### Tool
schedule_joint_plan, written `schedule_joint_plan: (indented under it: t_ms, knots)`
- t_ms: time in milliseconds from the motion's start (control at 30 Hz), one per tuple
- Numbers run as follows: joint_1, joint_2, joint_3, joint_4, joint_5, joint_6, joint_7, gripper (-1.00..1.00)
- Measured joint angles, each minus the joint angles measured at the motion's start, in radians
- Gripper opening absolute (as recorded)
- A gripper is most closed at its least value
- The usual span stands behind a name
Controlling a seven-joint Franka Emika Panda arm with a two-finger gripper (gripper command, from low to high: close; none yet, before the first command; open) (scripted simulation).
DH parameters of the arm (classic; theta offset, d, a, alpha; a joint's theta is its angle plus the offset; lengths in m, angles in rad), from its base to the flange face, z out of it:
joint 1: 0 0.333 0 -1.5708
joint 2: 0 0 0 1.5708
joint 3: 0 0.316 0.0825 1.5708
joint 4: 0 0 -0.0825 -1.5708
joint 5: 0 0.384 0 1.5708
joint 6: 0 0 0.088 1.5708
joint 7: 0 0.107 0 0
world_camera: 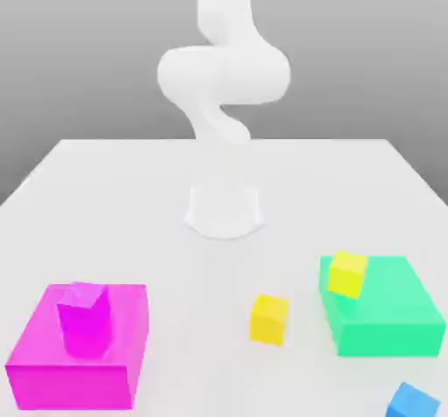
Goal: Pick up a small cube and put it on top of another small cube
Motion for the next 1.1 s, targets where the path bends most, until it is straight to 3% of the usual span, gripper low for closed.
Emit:
schedule_joint_plan:
  t_ms: [400,600,833,867,1100]
  knots:
    - [-0.005,0.414,0.131,-0.328,0.039,0.307,0.231,0.00]
    - [0.007,0.671,0.186,-0.507,0.013,0.492,0.398,0.00]
    - [0.110,0.934,0.046,-0.492,-0.155,0.702,0.542,0.00]
    - [0.133,0.967,0.022,-0.486,-0.163,0.729,0.548,-1.00]
    - [0.138,0.974,0.016,-0.485,-0.169,0.736,0.553,-1.00]
